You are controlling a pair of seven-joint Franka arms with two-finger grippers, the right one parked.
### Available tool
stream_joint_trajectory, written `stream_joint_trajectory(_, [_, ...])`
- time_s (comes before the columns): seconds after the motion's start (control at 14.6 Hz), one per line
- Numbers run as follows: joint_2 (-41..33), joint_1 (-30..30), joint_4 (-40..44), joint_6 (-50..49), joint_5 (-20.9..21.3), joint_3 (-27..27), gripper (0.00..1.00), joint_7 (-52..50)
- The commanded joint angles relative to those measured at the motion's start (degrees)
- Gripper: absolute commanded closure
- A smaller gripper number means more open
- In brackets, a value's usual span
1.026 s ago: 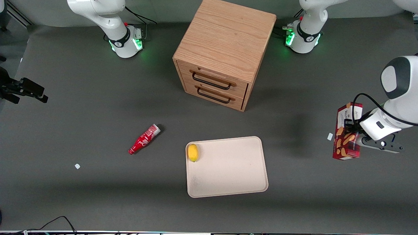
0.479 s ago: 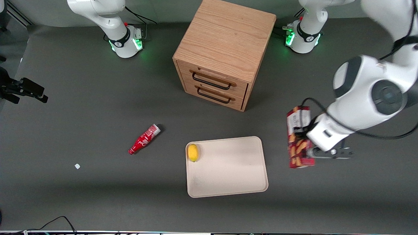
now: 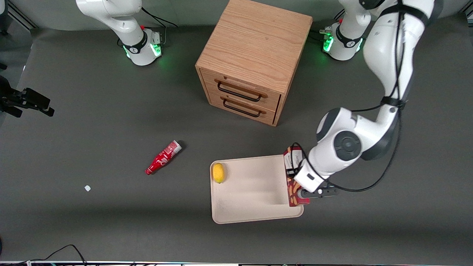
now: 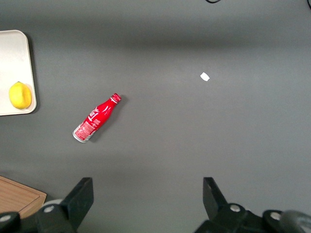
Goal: Place red cookie box on tray
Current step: 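Carry the box over the white tray and lower it onto the tray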
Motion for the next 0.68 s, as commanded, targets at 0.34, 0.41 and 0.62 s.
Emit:
stream_joint_trajectory(0.34, [5.09,-3.51,2.98,1.55,2.92,4.34,1.00,-2.86])
stream_joint_trajectory(0.41, [5.35,-3.68,2.89,2.42,3.35,4.34,1.00,-2.86])
stream_joint_trajectory(0.62, [6.24,-3.60,2.80,3.75,3.36,4.43,1.00,-3.03])
